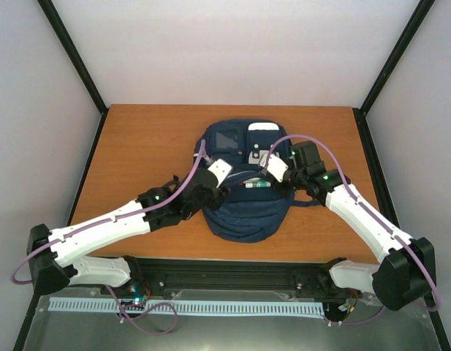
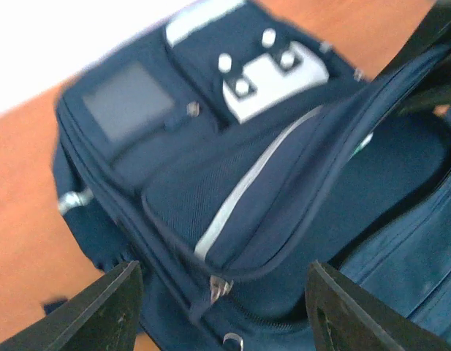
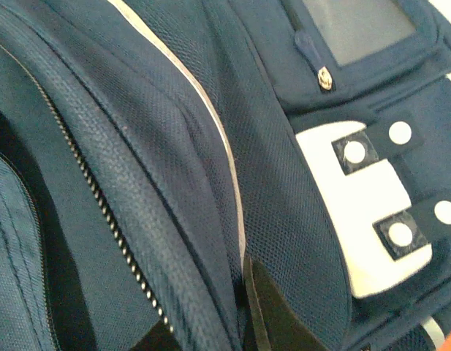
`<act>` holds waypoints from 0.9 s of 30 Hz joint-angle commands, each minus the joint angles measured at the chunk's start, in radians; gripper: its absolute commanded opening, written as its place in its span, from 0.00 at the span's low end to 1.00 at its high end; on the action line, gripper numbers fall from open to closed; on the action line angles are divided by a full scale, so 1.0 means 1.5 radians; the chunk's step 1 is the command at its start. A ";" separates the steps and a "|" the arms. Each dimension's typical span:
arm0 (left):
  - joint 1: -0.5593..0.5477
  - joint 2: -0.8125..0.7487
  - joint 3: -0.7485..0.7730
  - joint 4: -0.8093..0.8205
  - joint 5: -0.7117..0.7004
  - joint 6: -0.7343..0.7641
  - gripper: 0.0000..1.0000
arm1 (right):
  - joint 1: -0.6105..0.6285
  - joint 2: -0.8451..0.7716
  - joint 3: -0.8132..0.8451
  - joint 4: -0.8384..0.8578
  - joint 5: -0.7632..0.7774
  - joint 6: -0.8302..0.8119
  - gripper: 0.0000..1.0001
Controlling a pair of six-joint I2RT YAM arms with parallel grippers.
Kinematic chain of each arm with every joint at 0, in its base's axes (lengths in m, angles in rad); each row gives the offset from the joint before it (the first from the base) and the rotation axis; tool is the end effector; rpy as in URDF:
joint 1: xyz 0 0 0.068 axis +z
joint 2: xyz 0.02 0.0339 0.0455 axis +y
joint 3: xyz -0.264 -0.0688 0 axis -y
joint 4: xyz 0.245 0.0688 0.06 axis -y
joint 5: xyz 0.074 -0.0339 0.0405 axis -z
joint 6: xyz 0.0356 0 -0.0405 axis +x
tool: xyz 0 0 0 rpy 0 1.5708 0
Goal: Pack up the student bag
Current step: Place the stationery in the student bag, then zip the student bag at the center of the board.
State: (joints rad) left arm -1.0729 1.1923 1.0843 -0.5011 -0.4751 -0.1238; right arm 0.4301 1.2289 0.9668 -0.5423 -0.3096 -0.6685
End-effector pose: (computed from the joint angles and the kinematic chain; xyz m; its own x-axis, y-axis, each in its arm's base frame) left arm 0.1381 -0.2199 0.3316 -0.3455 0.4057 -0.8462 0.5638 0.8106 0.1584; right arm 0.2304 0.1176 0.2790 -0.1487 -0.7177 -0.6803 -0.8682 0.4240 -0.2576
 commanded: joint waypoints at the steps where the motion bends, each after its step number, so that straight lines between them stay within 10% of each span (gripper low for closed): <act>1: 0.029 0.001 -0.071 0.060 0.078 -0.144 0.64 | -0.039 -0.053 -0.036 -0.028 0.077 -0.049 0.03; 7: 0.064 0.003 -0.140 0.150 0.168 -0.191 0.63 | -0.077 -0.060 -0.047 -0.031 0.108 -0.070 0.03; 17: 0.089 0.015 -0.199 0.232 0.263 -0.126 0.54 | -0.075 0.015 0.108 -0.414 -0.201 -0.207 0.76; 27: 0.088 -0.024 -0.223 0.185 0.235 -0.136 0.55 | -0.075 0.050 0.155 -0.340 -0.287 -0.105 0.73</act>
State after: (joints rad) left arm -0.9485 1.2201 0.7834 -0.2241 -0.1154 -0.3191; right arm 0.3202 1.2629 1.2312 -1.1522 -0.6746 -0.9577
